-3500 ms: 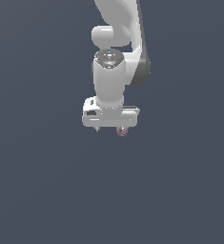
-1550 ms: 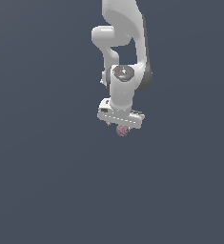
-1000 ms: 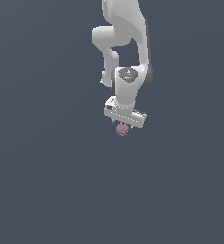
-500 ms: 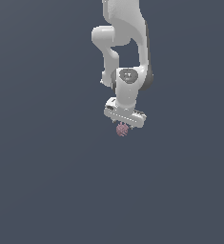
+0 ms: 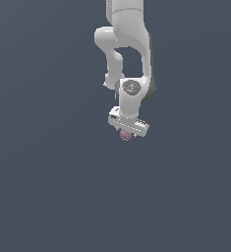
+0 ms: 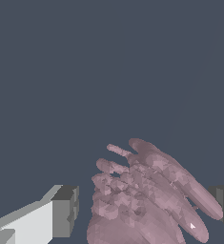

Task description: Pick up the object and move it to a goal position.

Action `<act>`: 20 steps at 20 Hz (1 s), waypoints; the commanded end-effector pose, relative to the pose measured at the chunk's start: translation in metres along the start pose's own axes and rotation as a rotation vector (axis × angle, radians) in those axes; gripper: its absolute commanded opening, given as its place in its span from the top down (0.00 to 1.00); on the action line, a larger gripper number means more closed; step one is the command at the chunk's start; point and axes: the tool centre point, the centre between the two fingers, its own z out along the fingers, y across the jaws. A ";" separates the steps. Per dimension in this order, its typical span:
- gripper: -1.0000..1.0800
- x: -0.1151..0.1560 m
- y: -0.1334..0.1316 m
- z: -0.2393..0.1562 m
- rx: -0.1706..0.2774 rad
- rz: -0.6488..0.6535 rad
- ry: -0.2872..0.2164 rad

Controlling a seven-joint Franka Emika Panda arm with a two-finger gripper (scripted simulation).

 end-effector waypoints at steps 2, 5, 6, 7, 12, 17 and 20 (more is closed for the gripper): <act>0.04 0.001 0.000 0.007 0.001 0.001 0.001; 1.00 0.001 0.000 0.008 0.001 0.001 0.001; 1.00 0.001 0.000 0.008 0.001 0.001 0.001; 1.00 0.001 0.000 0.008 0.001 0.001 0.001; 1.00 0.001 0.000 0.008 0.001 0.001 0.001; 1.00 0.002 -0.001 0.007 0.003 -0.001 0.004; 1.00 0.007 0.000 0.003 0.013 -0.006 0.016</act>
